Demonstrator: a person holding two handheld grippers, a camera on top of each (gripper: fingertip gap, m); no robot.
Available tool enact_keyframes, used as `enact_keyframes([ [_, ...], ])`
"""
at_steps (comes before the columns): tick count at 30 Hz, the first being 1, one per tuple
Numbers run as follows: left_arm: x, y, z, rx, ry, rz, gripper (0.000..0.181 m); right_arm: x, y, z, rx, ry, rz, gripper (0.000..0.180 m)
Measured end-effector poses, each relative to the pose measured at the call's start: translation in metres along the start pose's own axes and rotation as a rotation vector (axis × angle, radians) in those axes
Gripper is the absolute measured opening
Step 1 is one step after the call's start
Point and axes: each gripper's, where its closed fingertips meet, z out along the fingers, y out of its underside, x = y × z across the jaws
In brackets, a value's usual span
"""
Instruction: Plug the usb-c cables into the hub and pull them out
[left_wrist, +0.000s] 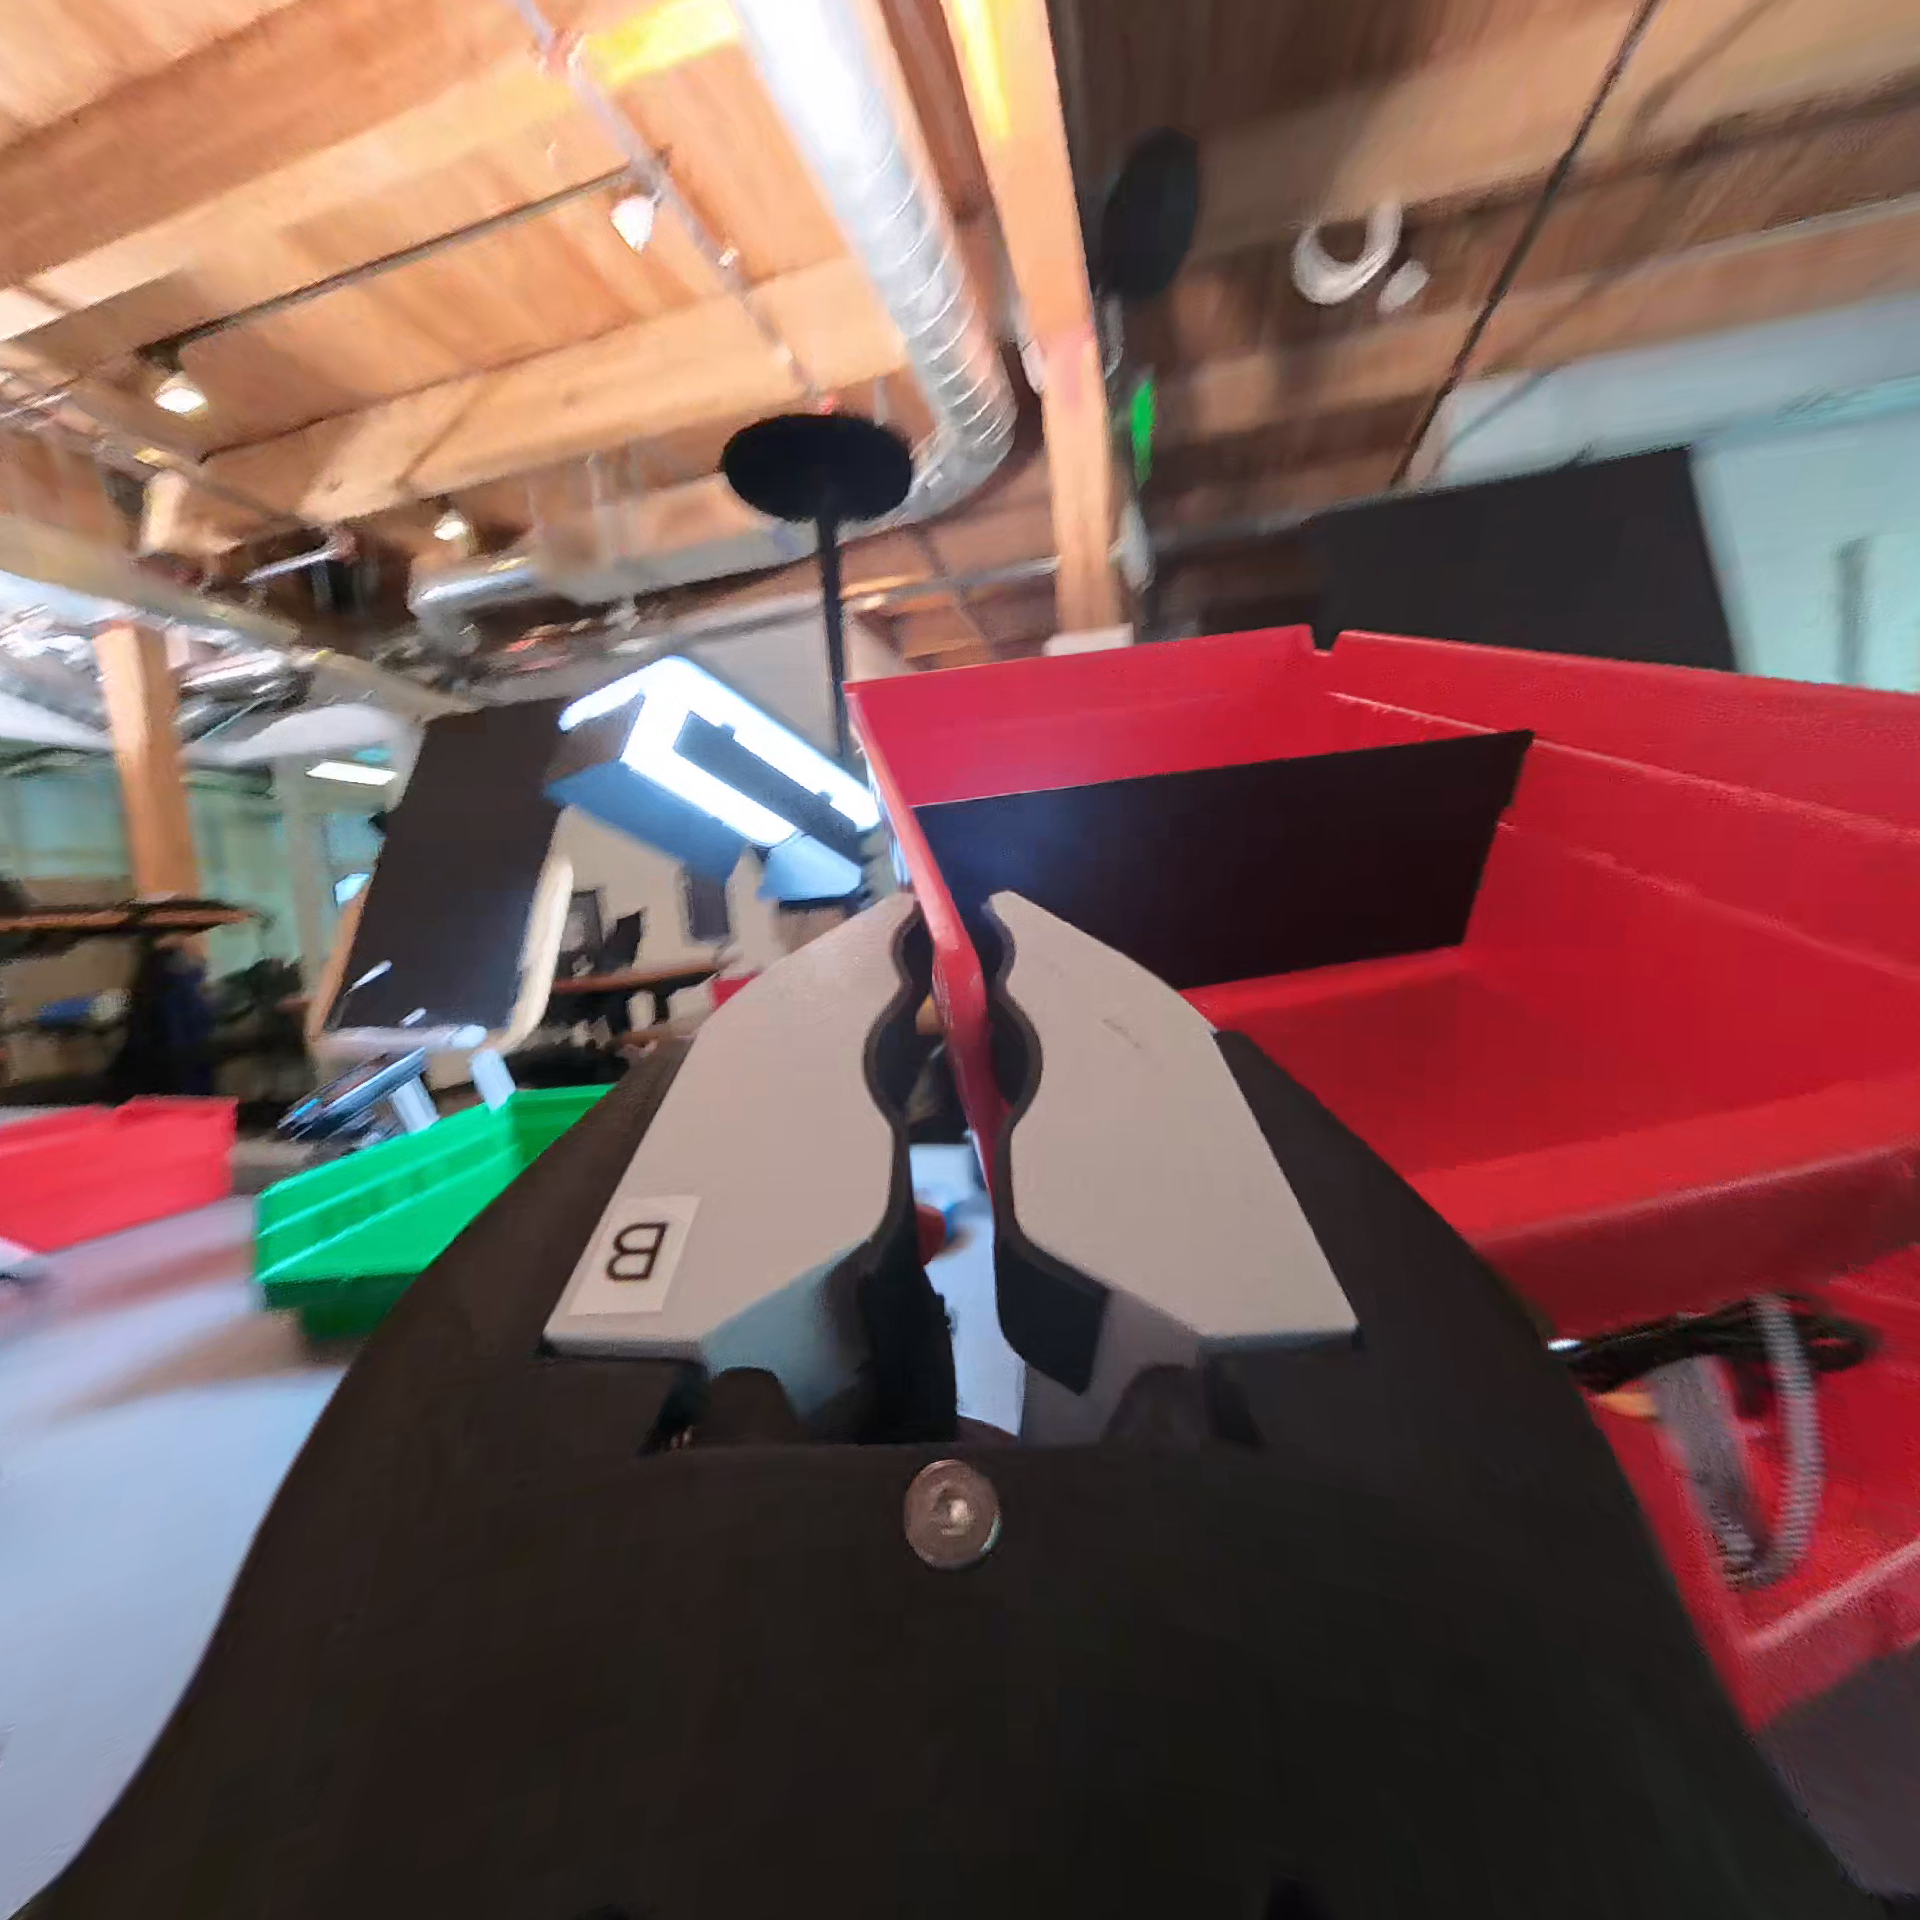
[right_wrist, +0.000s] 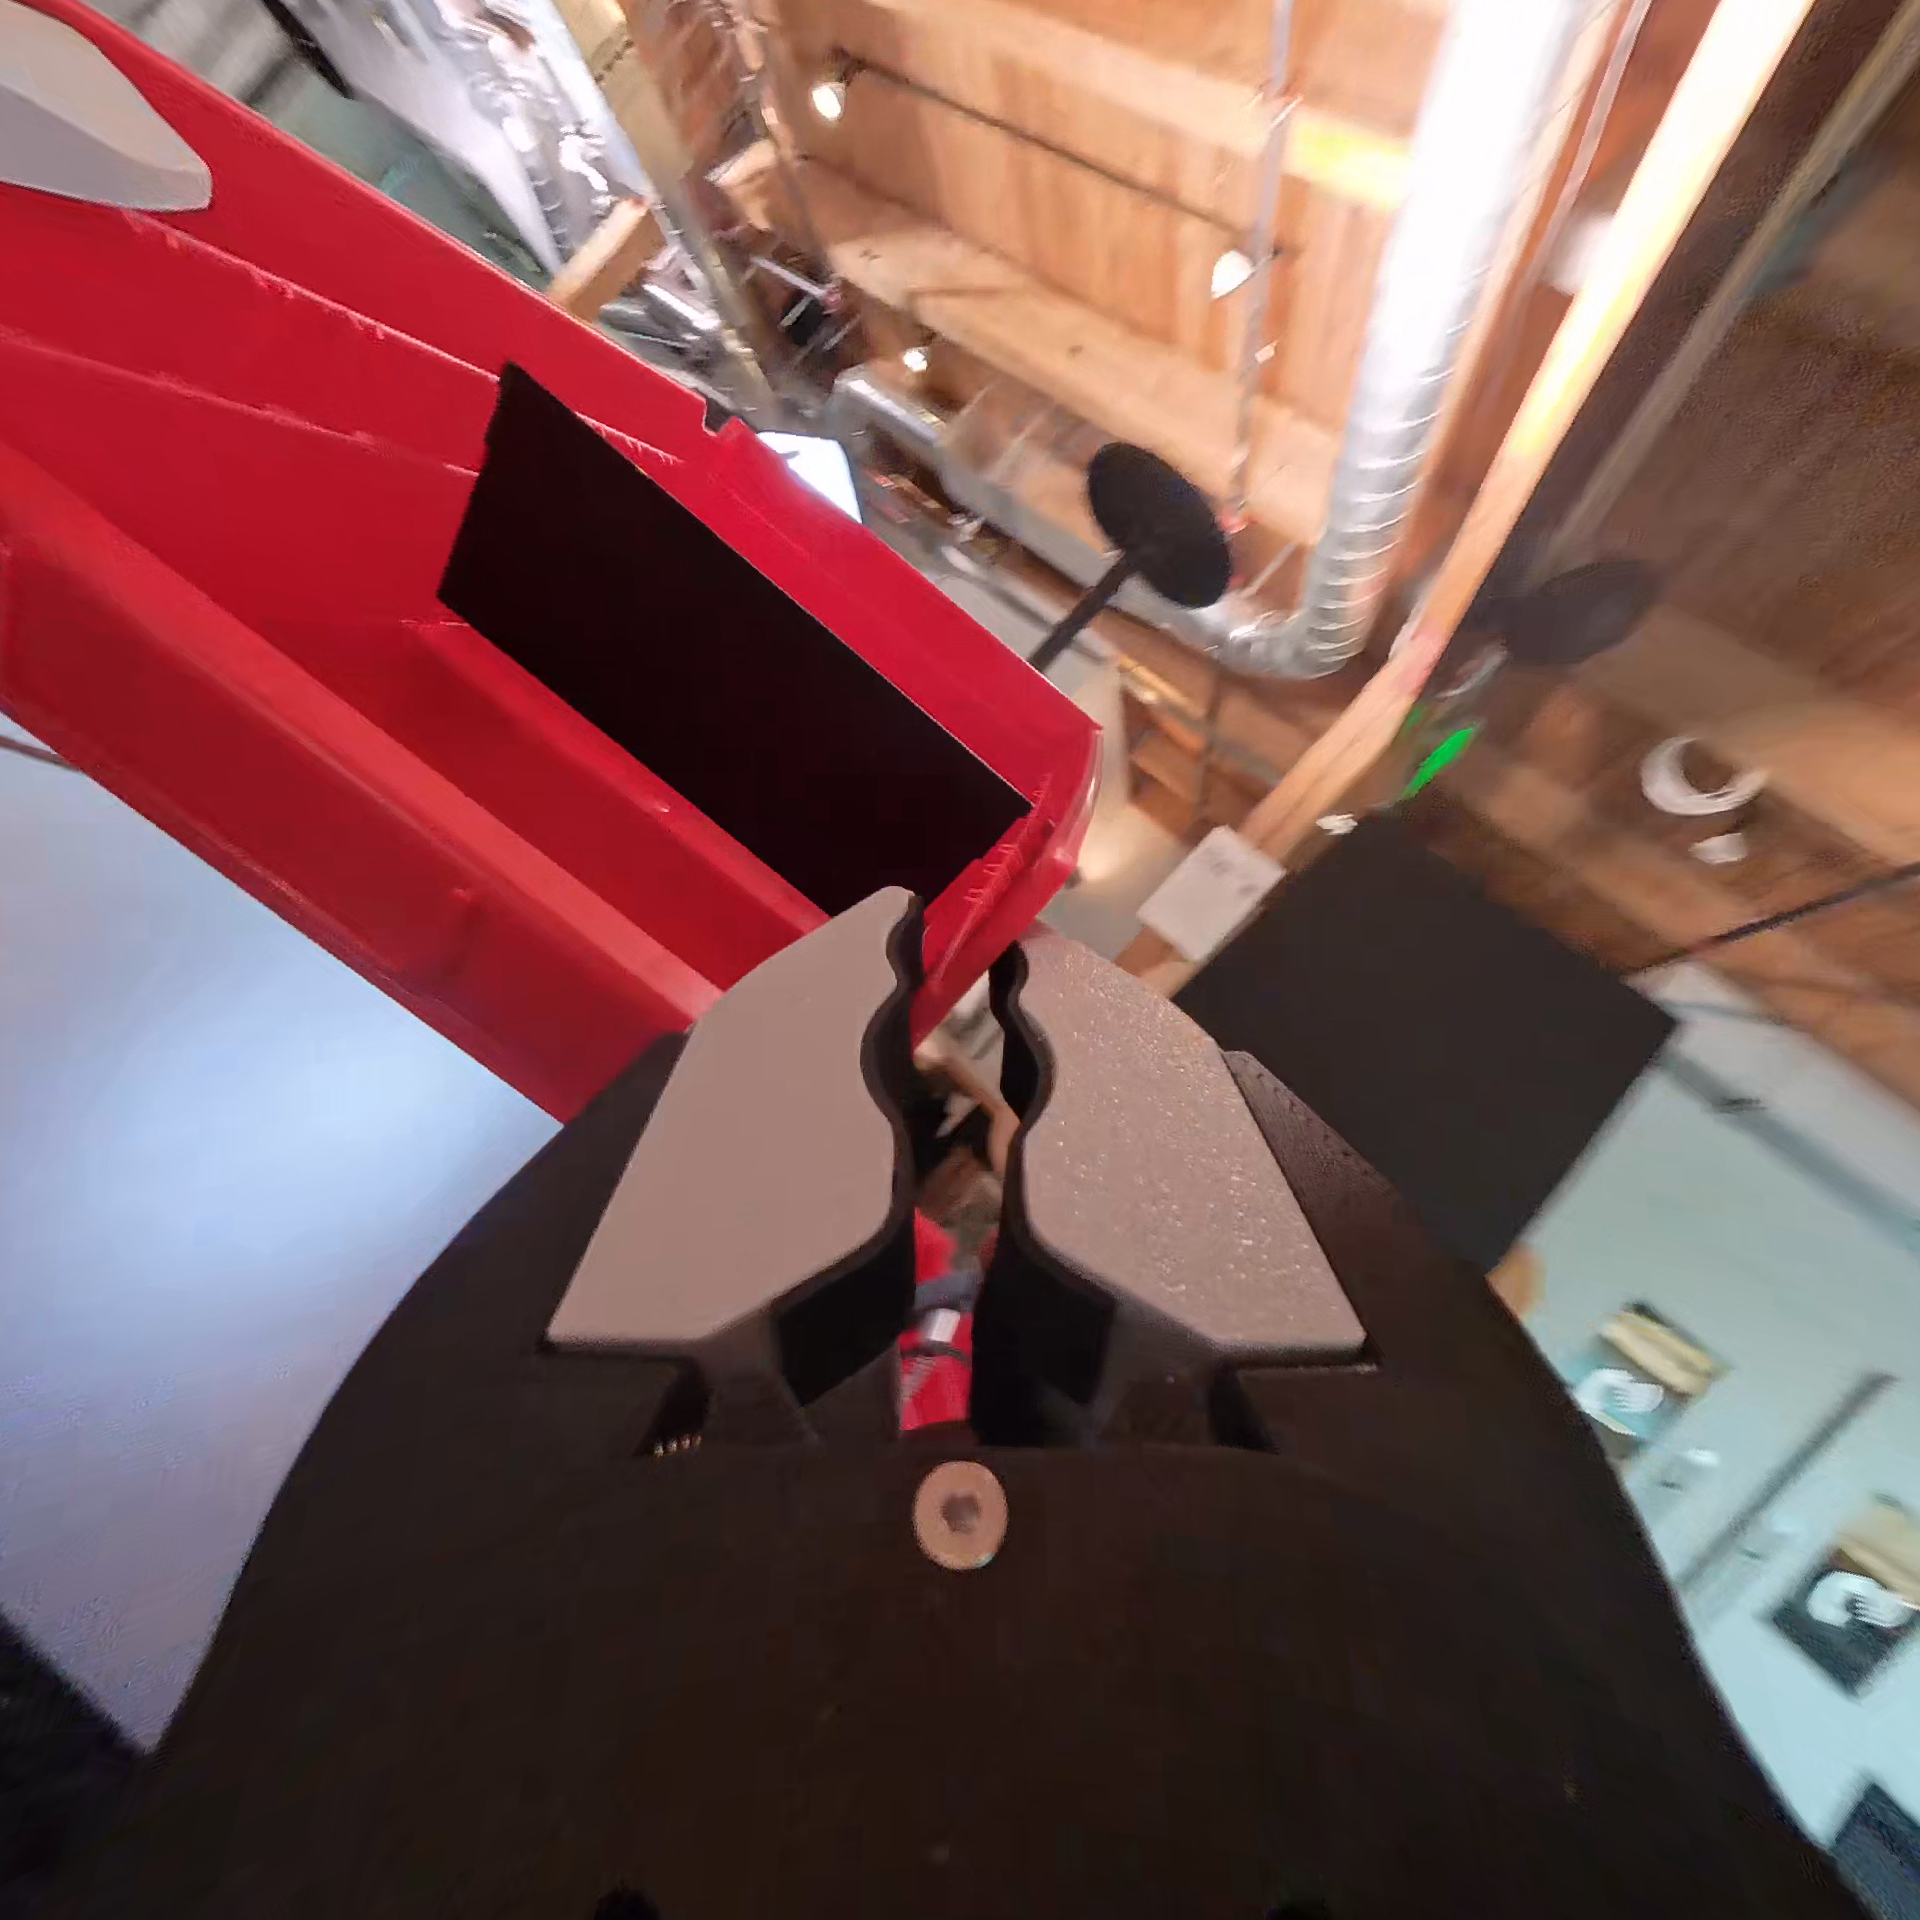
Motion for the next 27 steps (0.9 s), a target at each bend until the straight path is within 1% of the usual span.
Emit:
enact_keyframes([
  [2, 0.034, -0.010, 0.003, 0.056, 0.113, -0.043, 0.012, 0.031, -0.001, -0.020, -0.012, 0.074, -0.072, 0.010],
  [4, 0.073, -0.010, 0.007, 0.057, 0.243, -0.112, 0.016, 0.060, 0.008, -0.043, -0.065, 0.125, -0.136, 0.011],
  [8, 0.161, 0.000, 0.009, -0.024, 0.456, -0.208, 0.018, 0.108, 0.045, -0.099, -0.235, 0.208, -0.152, 0.010],
  [11, 0.220, 0.006, 0.004, -0.054, 0.558, -0.243, 0.014, 0.132, 0.076, -0.148, -0.361, 0.304, -0.156, 0.010],
  [13, 0.254, 0.014, 0.005, -0.105, 0.632, -0.277, 0.015, 0.147, 0.090, -0.170, -0.441, 0.317, -0.212, 0.011],
  [15, 0.291, 0.020, 0.010, -0.164, 0.703, -0.318, 0.015, 0.167, 0.103, -0.186, -0.490, 0.354, -0.175, 0.010],
  [19, 0.360, 0.040, 0.021, -0.248, 0.803, -0.266, 0.017, 0.203, 0.144, -0.210, -0.626, 0.383, -0.177, 0.010],
  [21, 0.390, 0.057, 0.020, -0.281, 0.838, -0.252, 0.017, 0.212, 0.169, -0.223, -0.668, 0.401, -0.114, 0.011],
  [23, 0.412, 0.074, 0.012, -0.313, 0.859, -0.224, 0.020, 0.218, 0.196, -0.236, -0.694, 0.452, -0.027, 0.009],
  [24, 0.419, 0.080, 0.007, -0.334, 0.868, -0.215, 0.021, 0.219, 0.208, -0.240, -0.708, 0.459, -0.025, 0.009],
  [27, 0.431, 0.101, 0.000, -0.396, 0.925, -0.194, 0.023, 0.216, 0.231, -0.248, -0.731, 0.410, -0.045, 0.009],
])
